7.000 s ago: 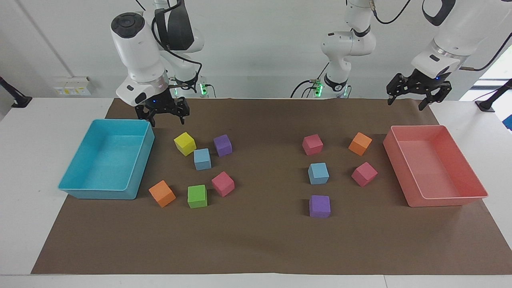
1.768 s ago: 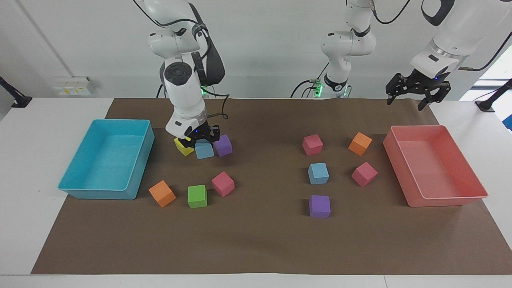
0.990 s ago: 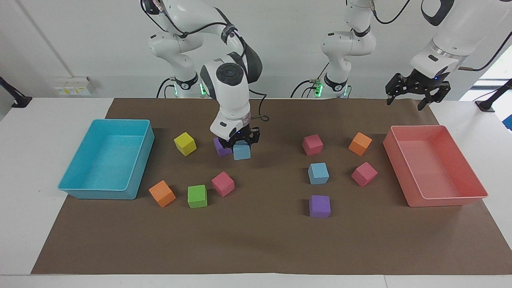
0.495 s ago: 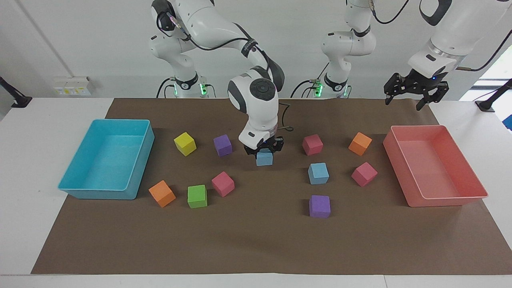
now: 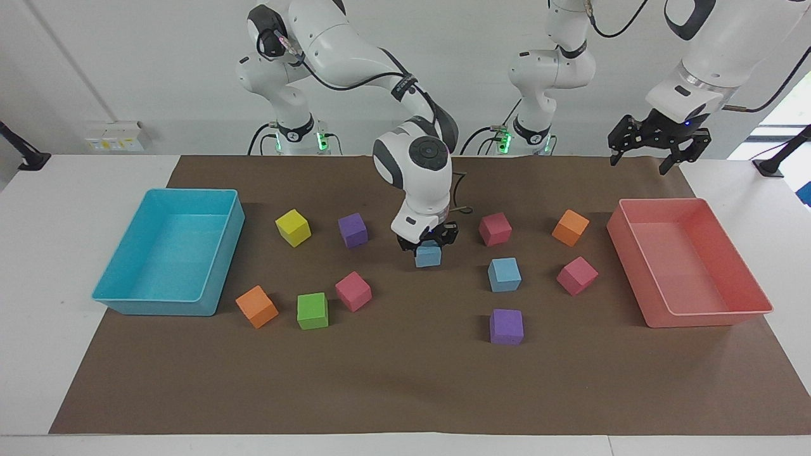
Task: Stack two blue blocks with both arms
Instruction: 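Lift the light blue cube and carry it toward the table center, then set the cube down at center while the left gripper reaches out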
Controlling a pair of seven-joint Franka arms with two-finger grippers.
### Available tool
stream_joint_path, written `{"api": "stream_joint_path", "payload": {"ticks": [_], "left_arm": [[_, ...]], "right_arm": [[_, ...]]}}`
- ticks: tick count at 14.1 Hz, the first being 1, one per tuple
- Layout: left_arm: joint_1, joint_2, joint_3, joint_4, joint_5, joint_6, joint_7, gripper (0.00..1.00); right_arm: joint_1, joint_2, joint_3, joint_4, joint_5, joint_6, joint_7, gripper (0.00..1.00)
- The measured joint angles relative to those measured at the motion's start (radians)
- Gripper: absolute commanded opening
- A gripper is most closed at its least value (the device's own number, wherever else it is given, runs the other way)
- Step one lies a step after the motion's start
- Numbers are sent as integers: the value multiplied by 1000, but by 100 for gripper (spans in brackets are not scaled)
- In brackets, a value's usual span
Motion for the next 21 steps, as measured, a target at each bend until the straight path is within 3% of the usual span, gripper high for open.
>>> {"api": "stream_joint_path", "payload": {"ticks": [17,18,20,21], "left_arm": [[-3,-1,0,-2,0,0,0,100],[-3,-1,0,-2,0,0,0,100],[-3,-1,0,-2,0,0,0,100],[-3,-2,0,-2,0,0,0,100]], "right_arm": [[3,40,-5,-20,-7,58,52,0],[5,40,-5,-21,-7,58,52,18],[6,40,-5,-23,-7,58,52,66],[6,40,-5,-23,-9,58,52,100]]}}
